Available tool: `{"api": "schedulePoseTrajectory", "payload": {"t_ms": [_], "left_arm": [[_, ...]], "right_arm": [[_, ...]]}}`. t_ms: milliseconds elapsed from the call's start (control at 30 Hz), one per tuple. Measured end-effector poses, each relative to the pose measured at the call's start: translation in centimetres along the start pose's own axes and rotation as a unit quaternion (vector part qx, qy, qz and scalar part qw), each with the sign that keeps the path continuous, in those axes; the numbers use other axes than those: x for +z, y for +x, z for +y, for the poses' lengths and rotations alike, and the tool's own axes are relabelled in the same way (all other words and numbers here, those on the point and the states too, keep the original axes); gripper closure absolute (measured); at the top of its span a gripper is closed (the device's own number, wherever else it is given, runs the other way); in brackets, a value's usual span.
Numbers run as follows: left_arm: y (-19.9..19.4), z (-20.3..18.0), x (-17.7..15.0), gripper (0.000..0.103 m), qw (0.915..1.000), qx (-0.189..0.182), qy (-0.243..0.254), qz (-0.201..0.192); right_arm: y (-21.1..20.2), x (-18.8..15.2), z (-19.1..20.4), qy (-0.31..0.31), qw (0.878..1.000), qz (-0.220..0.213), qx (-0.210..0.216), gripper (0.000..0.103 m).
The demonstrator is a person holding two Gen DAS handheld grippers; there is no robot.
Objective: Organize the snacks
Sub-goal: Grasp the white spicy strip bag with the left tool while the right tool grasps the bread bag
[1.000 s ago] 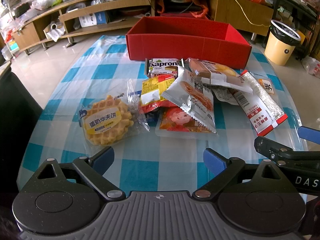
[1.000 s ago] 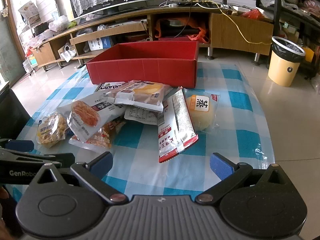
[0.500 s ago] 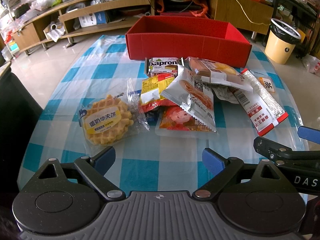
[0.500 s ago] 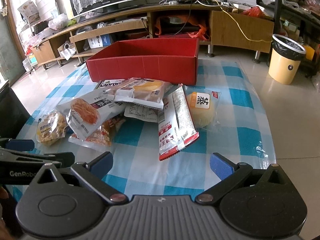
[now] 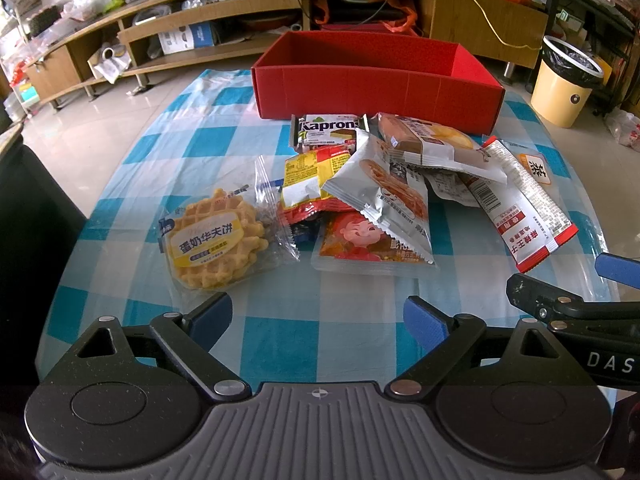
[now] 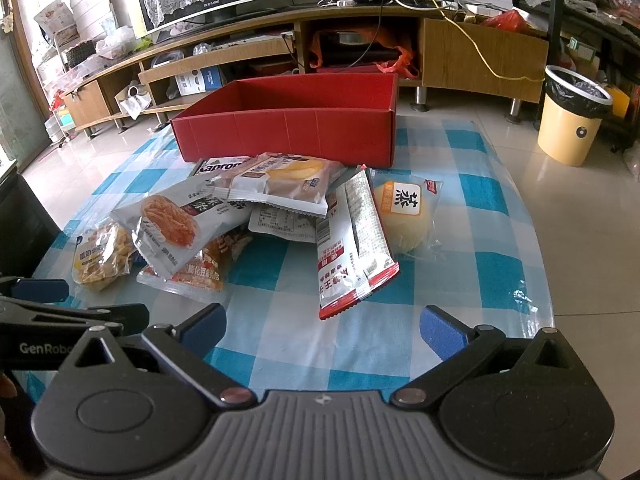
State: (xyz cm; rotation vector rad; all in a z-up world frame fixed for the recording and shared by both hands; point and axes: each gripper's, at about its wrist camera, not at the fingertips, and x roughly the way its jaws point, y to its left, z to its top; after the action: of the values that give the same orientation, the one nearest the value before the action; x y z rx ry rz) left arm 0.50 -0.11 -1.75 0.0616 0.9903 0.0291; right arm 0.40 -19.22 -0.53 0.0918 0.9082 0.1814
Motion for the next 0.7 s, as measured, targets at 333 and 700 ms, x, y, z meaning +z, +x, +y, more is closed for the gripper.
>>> {"api": "schedulePoseTrajectory", "payload": {"t_ms": [333,700], "left_arm": [[-0.2,0.8,0.5,0.006,0.9999,-0.006,-0.014,-0.002],[-0.5,2.3,2.0,0.001,0.9986,-0.027,-0.045,-0.010]], "right_arm": [[0.2,0.9,0.0,0.004,1.000,0.006,0.015,0.001],[2.1,8.2,-0.2,0.016,0.999,-0.013,0.030,0.001]]}}
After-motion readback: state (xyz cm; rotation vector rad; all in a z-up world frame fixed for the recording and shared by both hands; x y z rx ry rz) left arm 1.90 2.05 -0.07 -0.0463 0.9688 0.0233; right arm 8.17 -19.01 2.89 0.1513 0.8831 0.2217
